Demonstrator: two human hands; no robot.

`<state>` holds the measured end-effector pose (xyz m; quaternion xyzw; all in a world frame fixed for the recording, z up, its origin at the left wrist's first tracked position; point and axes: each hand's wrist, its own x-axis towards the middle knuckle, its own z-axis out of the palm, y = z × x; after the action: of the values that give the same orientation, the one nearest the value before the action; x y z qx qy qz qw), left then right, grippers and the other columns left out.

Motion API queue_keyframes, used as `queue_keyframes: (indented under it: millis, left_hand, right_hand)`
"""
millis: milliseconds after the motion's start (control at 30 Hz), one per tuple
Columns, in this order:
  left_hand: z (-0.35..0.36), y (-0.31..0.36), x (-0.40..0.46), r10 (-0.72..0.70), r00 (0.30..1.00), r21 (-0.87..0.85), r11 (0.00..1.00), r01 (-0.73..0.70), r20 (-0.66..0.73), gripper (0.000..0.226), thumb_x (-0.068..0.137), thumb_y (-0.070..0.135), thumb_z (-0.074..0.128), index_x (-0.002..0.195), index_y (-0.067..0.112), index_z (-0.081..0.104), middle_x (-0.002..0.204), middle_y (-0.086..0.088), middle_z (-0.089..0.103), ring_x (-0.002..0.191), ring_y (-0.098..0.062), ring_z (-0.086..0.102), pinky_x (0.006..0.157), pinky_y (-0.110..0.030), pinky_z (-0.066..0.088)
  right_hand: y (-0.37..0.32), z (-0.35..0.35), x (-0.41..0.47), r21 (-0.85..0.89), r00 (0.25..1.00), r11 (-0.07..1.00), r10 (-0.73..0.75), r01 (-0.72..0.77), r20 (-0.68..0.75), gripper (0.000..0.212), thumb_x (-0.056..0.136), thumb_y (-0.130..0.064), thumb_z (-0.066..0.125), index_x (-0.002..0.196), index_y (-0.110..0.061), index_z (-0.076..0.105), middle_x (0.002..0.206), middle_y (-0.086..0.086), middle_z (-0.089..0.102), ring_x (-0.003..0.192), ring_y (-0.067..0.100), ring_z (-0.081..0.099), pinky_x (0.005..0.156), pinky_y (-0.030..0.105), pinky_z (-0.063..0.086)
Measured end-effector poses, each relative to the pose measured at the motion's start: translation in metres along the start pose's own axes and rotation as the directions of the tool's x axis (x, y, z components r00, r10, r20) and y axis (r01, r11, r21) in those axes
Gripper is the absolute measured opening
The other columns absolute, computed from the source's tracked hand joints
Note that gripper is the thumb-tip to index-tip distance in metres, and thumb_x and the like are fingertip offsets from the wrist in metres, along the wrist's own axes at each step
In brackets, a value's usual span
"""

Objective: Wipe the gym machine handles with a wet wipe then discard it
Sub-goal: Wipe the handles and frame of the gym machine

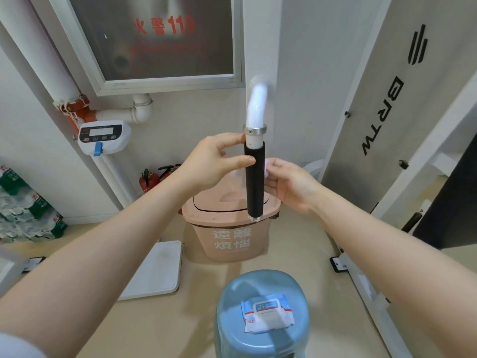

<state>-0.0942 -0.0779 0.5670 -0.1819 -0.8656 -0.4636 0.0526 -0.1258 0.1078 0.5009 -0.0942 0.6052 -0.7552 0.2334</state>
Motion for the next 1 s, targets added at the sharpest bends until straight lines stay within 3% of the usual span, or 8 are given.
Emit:
queue_keyframes:
  millis: [100, 233, 333, 467, 600, 667, 833, 1000]
  left_hand:
    - [0.003, -0.003, -0.002, -0.007, 1.000, -0.063, 0.998, 0.006, -0.013, 0.035, 0.084, 0.013, 0.066, 0.117, 0.021, 0.062, 0.120, 0.000, 0.062, 0.115, -0.012, 0.055, 0.099, -0.031, 0.045]
    - [0.004, -0.004, -0.006, 0.005, 1.000, -0.096, 0.995, -0.005, 0.004, 0.036, 0.085, 0.013, 0.064, 0.120, 0.021, 0.061, 0.119, 0.002, 0.064, 0.113, -0.011, 0.057, 0.102, -0.030, 0.042]
    - [0.003, -0.001, -0.008, 0.015, 1.000, -0.124, 0.992, -0.013, 0.012, 0.034, 0.086, 0.010, 0.063, 0.117, 0.026, 0.062, 0.108, 0.006, 0.067, 0.104, -0.004, 0.060, 0.101, -0.029, 0.044]
    - [0.001, -0.001, -0.006, 0.045, 0.999, -0.084, 0.995, -0.045, -0.001, 0.034, 0.086, 0.011, 0.063, 0.108, 0.036, 0.060, 0.111, -0.005, 0.062, 0.100, -0.009, 0.059, 0.095, -0.025, 0.045]
    - [0.002, 0.002, -0.009, 0.028, 0.998, -0.200, 0.980, -0.018, 0.050, 0.031, 0.087, 0.007, 0.061, 0.109, 0.029, 0.062, 0.101, -0.002, 0.067, 0.088, -0.011, 0.063, 0.082, -0.027, 0.052]
    - [0.001, 0.001, -0.009, 0.038, 0.998, -0.197, 0.980, -0.027, 0.053, 0.032, 0.087, 0.009, 0.061, 0.112, 0.028, 0.061, 0.096, 0.002, 0.068, 0.084, -0.005, 0.063, 0.083, -0.022, 0.051]
    - [-0.005, -0.002, -0.009, 0.066, 0.996, -0.193, 0.980, -0.053, 0.066, 0.033, 0.087, 0.009, 0.061, 0.111, 0.031, 0.061, 0.096, 0.005, 0.069, 0.087, -0.004, 0.063, 0.087, -0.014, 0.047]
    - [-0.010, -0.010, -0.007, 0.074, 0.993, -0.190, 0.980, -0.055, 0.095, 0.031, 0.086, 0.011, 0.062, 0.112, 0.028, 0.064, 0.099, 0.006, 0.070, 0.090, -0.007, 0.066, 0.093, -0.024, 0.047]
  right_hand:
    - [0.023, 0.005, -0.008, 0.183, 0.997, 0.982, -0.041, 0.053, -0.071, 0.020, 0.099, -0.011, 0.033, 0.102, -0.009, 0.052, 0.105, 0.003, 0.067, 0.095, 0.013, 0.066, 0.086, 0.027, 0.049]
    - [0.057, 0.006, -0.020, -0.052, 0.963, 0.983, 0.159, -0.174, -0.216, 0.023, 0.100, -0.011, 0.035, 0.108, -0.007, 0.056, 0.114, 0.014, 0.066, 0.103, 0.024, 0.065, 0.086, 0.030, 0.052]
    - [0.023, 0.028, -0.018, -0.020, 0.961, 0.996, -0.087, 0.084, -0.263, 0.023, 0.100, -0.011, 0.035, 0.093, -0.013, 0.057, 0.108, 0.007, 0.067, 0.101, 0.020, 0.062, 0.089, 0.030, 0.049]
    - [-0.007, 0.054, -0.024, 0.046, 0.840, 0.888, -0.415, 0.458, -0.350, 0.020, 0.097, -0.008, 0.039, 0.085, -0.017, 0.053, 0.091, 0.008, 0.059, 0.088, 0.019, 0.055, 0.089, 0.033, 0.046]
    - [0.054, 0.053, -0.032, -0.410, 0.786, 0.893, -0.385, 0.185, -0.484, 0.023, 0.094, -0.013, 0.044, 0.078, -0.027, 0.052, 0.090, 0.012, 0.057, 0.083, 0.020, 0.053, 0.078, 0.036, 0.044]
    - [0.061, 0.057, -0.036, -0.430, 0.772, 0.893, -0.366, 0.134, -0.520, 0.024, 0.093, -0.008, 0.045, 0.077, -0.024, 0.054, 0.088, 0.008, 0.058, 0.081, 0.017, 0.053, 0.076, 0.033, 0.042]
    - [0.002, 0.078, -0.036, -0.515, 0.636, 0.766, -0.625, 0.386, -0.453, 0.021, 0.091, -0.010, 0.052, 0.082, -0.027, 0.055, 0.080, -0.008, 0.062, 0.079, 0.008, 0.059, 0.073, 0.021, 0.048]
    - [0.055, 0.079, -0.038, -0.541, 0.725, 0.831, -0.452, 0.130, -0.519, 0.022, 0.087, -0.009, 0.058, 0.098, -0.029, 0.058, 0.081, -0.012, 0.060, 0.073, 0.003, 0.058, 0.075, 0.032, 0.047]
